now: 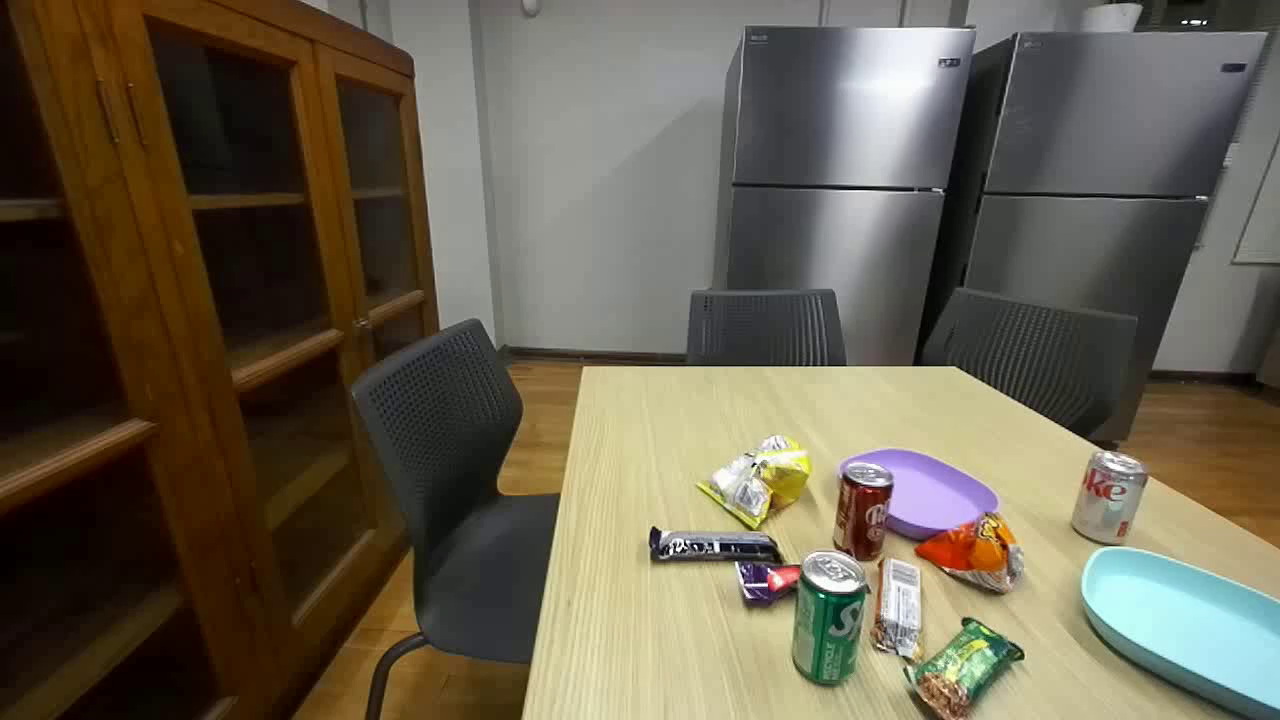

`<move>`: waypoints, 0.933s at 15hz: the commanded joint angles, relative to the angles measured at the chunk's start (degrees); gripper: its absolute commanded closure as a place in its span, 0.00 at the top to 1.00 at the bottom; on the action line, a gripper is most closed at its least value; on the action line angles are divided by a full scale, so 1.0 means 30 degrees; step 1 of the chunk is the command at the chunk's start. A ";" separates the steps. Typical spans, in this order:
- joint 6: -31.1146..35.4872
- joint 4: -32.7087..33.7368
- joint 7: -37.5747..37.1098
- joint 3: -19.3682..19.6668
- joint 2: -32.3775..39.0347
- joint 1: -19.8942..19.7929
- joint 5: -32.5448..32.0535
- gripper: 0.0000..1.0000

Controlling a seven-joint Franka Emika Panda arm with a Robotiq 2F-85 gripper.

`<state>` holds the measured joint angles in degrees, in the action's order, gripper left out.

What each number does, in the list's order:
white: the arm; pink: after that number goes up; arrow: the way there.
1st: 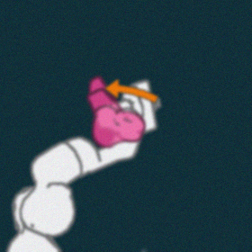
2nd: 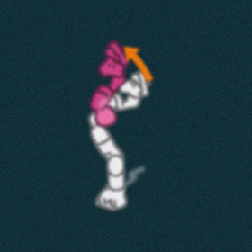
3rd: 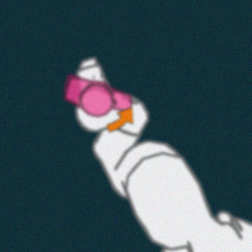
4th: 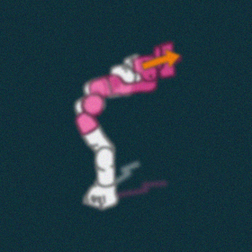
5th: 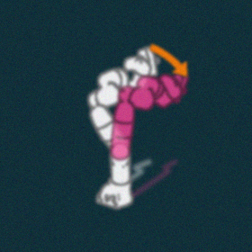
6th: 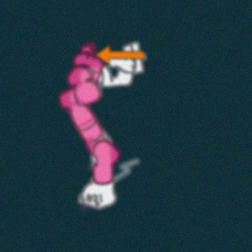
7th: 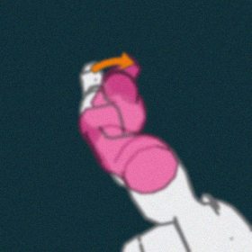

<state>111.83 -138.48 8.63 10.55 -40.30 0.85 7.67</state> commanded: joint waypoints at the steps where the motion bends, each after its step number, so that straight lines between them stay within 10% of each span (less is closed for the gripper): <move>1: -0.0064 0.0043 0.0187 -0.0245 0.0060 -0.0342 0.0210 1.00; 14: 0.0554 -0.0296 0.0876 0.0105 0.0865 -0.0298 0.0153 1.00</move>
<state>111.86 -138.85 8.94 10.84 -39.39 0.82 7.67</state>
